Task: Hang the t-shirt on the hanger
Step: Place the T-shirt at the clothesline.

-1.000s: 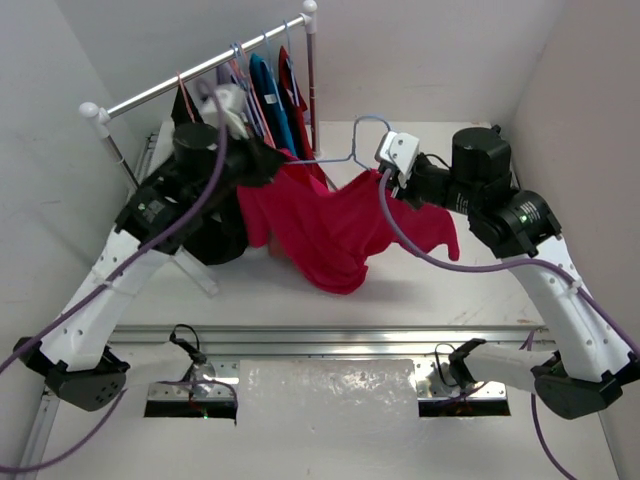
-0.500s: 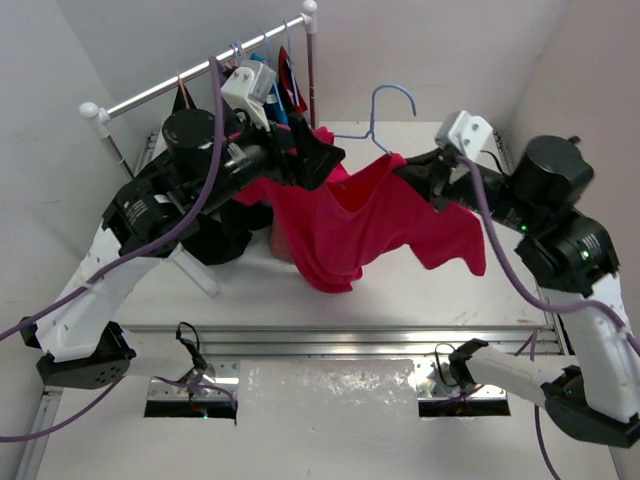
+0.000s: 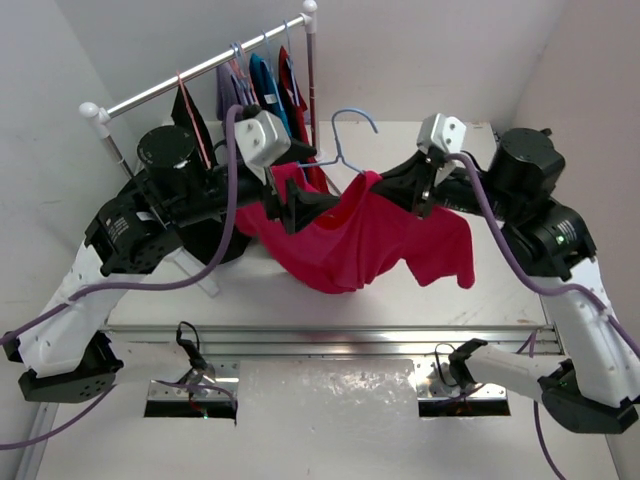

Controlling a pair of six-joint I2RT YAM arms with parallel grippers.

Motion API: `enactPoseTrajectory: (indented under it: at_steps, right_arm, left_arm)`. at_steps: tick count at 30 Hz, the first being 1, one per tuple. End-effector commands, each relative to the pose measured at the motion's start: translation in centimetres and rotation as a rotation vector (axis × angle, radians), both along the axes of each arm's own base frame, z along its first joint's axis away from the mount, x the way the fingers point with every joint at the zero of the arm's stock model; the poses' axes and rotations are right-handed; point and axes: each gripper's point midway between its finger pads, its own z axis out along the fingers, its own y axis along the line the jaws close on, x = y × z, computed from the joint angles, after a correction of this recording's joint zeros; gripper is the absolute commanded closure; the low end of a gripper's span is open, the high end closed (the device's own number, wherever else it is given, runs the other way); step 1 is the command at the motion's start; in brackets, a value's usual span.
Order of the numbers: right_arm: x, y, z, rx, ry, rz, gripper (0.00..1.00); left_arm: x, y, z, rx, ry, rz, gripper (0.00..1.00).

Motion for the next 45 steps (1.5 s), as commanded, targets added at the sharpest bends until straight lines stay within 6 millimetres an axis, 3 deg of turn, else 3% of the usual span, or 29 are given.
enactPoseTrajectory:
  at_steps: [1,5,6,7,8,14,16,18,19,23,25,27,28,32,33,37,40,41,45]
  right_arm:
    - [-1.0,0.6,2.0,0.057,-0.040,0.062,1.00]
    - [-1.7,0.9,1.8,0.063,-0.019,0.107,1.00]
    - [-2.4,1.1,2.0,0.069,-0.017,0.144,1.00]
    - [-3.1,1.3,2.0,0.071,-0.017,0.185,1.00]
    - [-3.3,1.3,2.1,0.075,-0.015,0.195,1.00]
    - [-4.5,1.3,2.3,0.088,-0.024,0.237,1.00]
    - [-4.7,1.3,2.4,0.091,-0.026,0.244,1.00]
    - [-4.5,1.1,2.3,0.092,-0.031,0.221,1.00]
    - [-4.3,1.1,2.1,0.091,-0.030,0.214,1.00]
    - [-3.8,0.9,1.5,0.077,-0.031,0.180,1.00]
    - [-2.1,0.3,0.3,0.051,-0.032,0.086,0.93]
    - [-0.7,-0.8,-1.1,-0.005,-0.056,-0.011,0.90]
    - [1.5,-2.2,-2.2,-0.045,-0.057,-0.150,0.88]
    - [3.8,-5.0,-4.9,-0.164,-0.069,-0.320,0.82]
    - [4.0,-5.2,-4.9,-0.172,-0.070,-0.332,0.76]
    - [4.6,-5.8,-4.5,-0.168,-0.050,-0.376,0.69]
    - [5.2,-6.1,-4.5,-0.171,-0.020,-0.398,0.69]
    - [5.2,-6.0,-4.4,-0.156,-0.009,-0.396,0.66]
    - [4.5,-5.3,-1.2,0.046,0.074,-0.409,0.10]
  left_arm:
    - [-1.6,0.7,3.4,-0.026,-0.241,-0.061,0.19]
    - [-1.0,1.2,3.9,-0.006,-0.288,-0.025,0.21]
    - [-0.4,1.3,3.9,0.006,-0.290,0.002,0.25]
    - [0.3,0.8,3.3,0.029,-0.280,0.010,0.38]
    - [0.7,0.5,3.0,0.041,-0.269,0.011,0.39]
    - [2.7,-1.0,0.6,0.086,-0.220,0.034,0.34]
    - [2.8,-1.8,-0.3,0.113,-0.200,0.009,0.61]
    - [2.4,-2.2,-0.4,0.111,-0.184,-0.026,0.71]
    - [2.0,-2.4,-0.4,0.109,-0.179,-0.049,0.99]
    - [2.5,-2.0,-0.3,0.098,-0.171,-0.010,1.00]
    - [3.6,-0.5,1.2,0.045,-0.196,0.104,1.00]
    - [4.4,1.1,2.0,-0.002,-0.225,0.203,1.00]
    - [5.0,1.9,2.1,-0.011,-0.232,0.263,1.00]
    - [4.8,4.0,2.5,-0.031,-0.267,0.334,1.00]
    - [4.6,4.6,2.6,-0.038,-0.272,0.348,1.00]
    - [4.1,5.5,3.2,-0.059,-0.285,0.365,1.00]
    - [4.2,6.4,3.4,-0.072,-0.279,0.401,1.00]
    - [4.2,6.5,3.5,-0.085,-0.265,0.412,1.00]
    - [5.7,7.1,4.4,-0.120,-0.153,0.508,1.00]
